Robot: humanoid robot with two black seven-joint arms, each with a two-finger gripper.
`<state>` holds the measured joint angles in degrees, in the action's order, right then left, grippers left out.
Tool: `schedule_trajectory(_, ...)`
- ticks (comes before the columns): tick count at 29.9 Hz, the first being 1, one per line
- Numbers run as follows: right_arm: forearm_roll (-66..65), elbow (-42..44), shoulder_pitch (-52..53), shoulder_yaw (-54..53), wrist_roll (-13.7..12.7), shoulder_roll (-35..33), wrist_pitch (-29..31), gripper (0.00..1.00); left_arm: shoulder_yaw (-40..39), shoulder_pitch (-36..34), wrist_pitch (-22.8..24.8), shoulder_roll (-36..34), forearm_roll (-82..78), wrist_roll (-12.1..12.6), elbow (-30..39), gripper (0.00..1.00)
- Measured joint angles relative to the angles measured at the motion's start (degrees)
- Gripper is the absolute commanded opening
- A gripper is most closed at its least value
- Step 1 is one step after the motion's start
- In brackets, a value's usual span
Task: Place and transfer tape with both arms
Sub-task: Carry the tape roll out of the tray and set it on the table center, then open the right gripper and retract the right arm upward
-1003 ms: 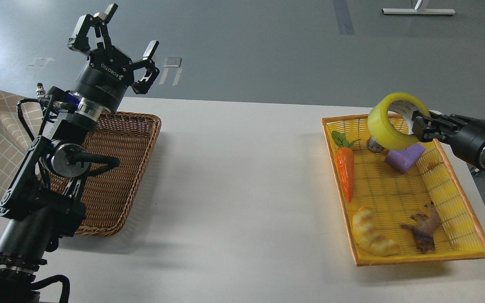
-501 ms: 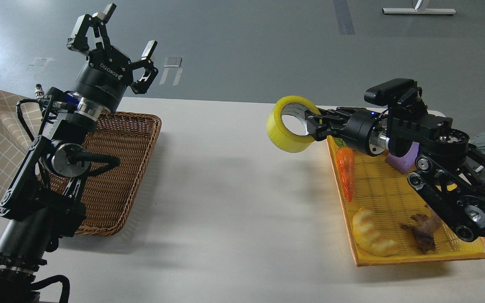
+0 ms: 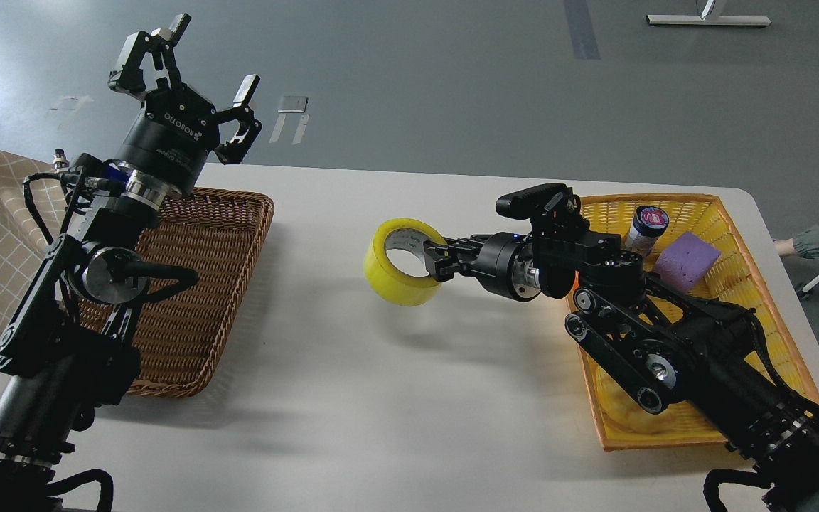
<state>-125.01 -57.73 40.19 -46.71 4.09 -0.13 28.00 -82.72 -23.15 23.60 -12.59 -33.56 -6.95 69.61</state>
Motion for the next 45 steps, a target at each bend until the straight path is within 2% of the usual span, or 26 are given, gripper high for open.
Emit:
schedule_trajectory(6,0.0,4.1,0.2,1.4,0.0,0.1,0.0,0.02,-0.4,0.0,0.1,0.0,0.1,-0.1,0.0,0.98)
schedule_trajectory(15,0.0,4.7,0.1,2.6,0.0,0.1,0.0,0.02,-1.1,0.1,0.1,-0.3,0.1,-0.2,0.0,0.98)
schedule_trajectory(17,0.0,4.7,0.1,2.5,0.0,0.1,0.0,0.04,-1.1,0.2,0.1,-0.3,0.1,-0.2,0.0,0.98)
schedule_trajectory(19,0.0,4.9,-0.1,2.3,0.0,0.1,0.0,0.10,-1.1,0.2,0.1,-0.3,0.1,-0.2,0.0,0.98)
schedule_trajectory(28,0.0,5.5,-0.7,-0.4,0.2,0.1,0.0,0.12,-1.2,0.5,0.1,-1.0,0.1,-0.2,0.0,0.98)
schedule_trajectory(29,0.0,5.5,-0.7,-0.5,0.2,0.1,0.0,0.13,-1.2,0.5,0.1,-1.1,0.1,-0.2,0.0,0.98)
schedule_trajectory(30,0.0,5.5,-0.7,-0.5,0.2,0.1,0.0,0.20,-1.2,0.6,0.1,-1.1,0.1,-0.2,0.0,0.98)
schedule_trajectory(31,0.0,5.5,-0.7,-0.6,0.2,0.1,0.0,0.32,-1.2,0.6,0.1,-1.2,0.1,-0.2,0.0,0.98)
schedule_trajectory(32,0.0,5.5,-0.7,-0.6,0.2,0.1,0.0,0.37,-1.2,0.6,0.1,-1.2,0.1,-0.2,0.0,0.98)
schedule_trajectory(33,0.0,5.5,-0.7,-0.7,0.2,0.1,0.0,0.47,-1.3,0.6,0.1,-1.2,0.1,-0.2,0.0,0.98)
schedule_trajectory(34,0.0,5.5,-0.8,-0.7,0.2,0.1,0.0,0.51,-1.3,0.7,0.1,-1.2,0.1,-0.2,0.0,0.98)
schedule_trajectory(37,0.0,5.6,-1.0,-0.1,0.2,0.1,-0.1,0.57,-1.3,0.9,0.1,-1.3,0.1,-0.2,0.0,0.98)
schedule_trajectory(38,0.0,5.6,-1.2,0.0,0.2,0.1,-0.5,0.65,-1.3,1.0,0.1,-1.3,0.1,-0.2,0.0,0.98)
schedule_trajectory(44,0.5,5.6,-2.5,-0.1,0.1,0.1,-2.0,0.66,-2.0,1.0,0.3,-1.5,0.1,-0.2,0.0,0.98)
schedule_trajectory(45,0.5,5.5,-2.5,-0.1,0.1,0.1,-2.4,0.68,-2.0,1.0,0.4,-1.6,0.1,-0.2,0.0,0.98)
